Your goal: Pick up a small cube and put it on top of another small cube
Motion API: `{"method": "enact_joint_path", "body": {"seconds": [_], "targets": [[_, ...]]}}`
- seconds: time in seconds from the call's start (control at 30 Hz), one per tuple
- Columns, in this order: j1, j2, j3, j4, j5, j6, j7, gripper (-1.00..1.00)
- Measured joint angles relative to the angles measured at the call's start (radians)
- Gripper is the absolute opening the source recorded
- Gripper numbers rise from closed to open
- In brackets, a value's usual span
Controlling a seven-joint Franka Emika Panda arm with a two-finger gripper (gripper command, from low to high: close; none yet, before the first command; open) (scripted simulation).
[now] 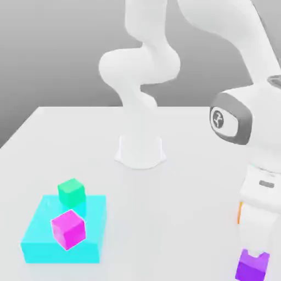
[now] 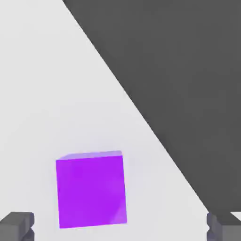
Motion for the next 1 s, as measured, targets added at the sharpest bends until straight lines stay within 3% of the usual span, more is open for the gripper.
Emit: {"method": "enact_joint_path", "body": {"seconds": [0.07, 0.1, 0.33, 0.47, 0.7, 1.0], "targets": [[0.013, 0.072, -0.013, 0.014, -0.017, 0.054, 0.008, 0.0], [0.019, 0.108, -0.021, 0.021, -0.024, 0.081, 0.013, -1.0], [0.02, 0.116, -0.022, 0.022, -0.026, 0.086, 0.014, -1.0], [0.002, -0.003, 0.001, -0.003, 0.002, -0.008, -0.007, -1.0], [-0.132, -0.258, -0.146, -0.165, 0.041, -0.095, 0.112, -1.0], [-0.413, -0.584, -0.293, -0.392, -0.002, -0.19, 0.356, -1.0]]}}
